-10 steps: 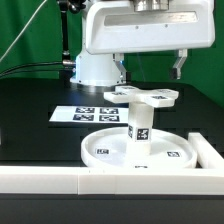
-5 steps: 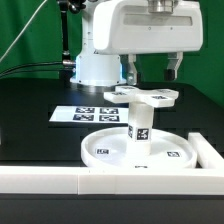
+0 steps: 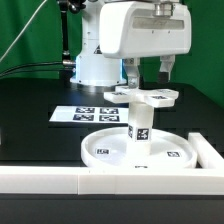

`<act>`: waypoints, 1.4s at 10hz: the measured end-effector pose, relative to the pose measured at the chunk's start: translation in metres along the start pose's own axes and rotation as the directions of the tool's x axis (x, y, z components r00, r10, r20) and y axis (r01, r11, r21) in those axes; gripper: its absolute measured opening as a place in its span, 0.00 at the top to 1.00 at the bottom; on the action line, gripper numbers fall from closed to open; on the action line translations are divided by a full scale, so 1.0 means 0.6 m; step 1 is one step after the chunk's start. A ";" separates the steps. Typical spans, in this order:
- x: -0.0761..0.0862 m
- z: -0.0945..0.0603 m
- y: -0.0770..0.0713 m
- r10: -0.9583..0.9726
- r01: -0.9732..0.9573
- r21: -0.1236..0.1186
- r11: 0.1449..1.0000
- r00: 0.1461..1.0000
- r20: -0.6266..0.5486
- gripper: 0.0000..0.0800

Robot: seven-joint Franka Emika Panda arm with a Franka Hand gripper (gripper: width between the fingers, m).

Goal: Assemble round table

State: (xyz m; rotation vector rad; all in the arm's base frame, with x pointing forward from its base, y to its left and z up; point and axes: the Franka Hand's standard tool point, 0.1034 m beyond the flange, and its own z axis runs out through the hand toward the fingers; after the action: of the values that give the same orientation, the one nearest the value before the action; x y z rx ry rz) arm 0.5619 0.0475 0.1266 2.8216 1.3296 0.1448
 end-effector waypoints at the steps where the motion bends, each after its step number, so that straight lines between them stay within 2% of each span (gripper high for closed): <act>1: -0.002 0.002 0.001 -0.077 0.077 -0.003 0.997 0.997 0.009 0.19; 5: -0.006 0.004 0.001 -0.302 0.302 -0.008 0.953 0.953 0.036 0.19; 14: -0.021 0.038 -0.005 -0.301 0.301 0.019 0.954 0.951 0.064 0.19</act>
Offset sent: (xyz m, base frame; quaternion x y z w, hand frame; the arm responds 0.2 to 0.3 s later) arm 0.0003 0.0086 -0.0027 0.0075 -0.0057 -0.1456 0.9893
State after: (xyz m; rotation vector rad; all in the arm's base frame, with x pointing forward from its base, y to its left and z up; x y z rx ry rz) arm 0.5533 0.0402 0.1030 2.5625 1.7247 0.0387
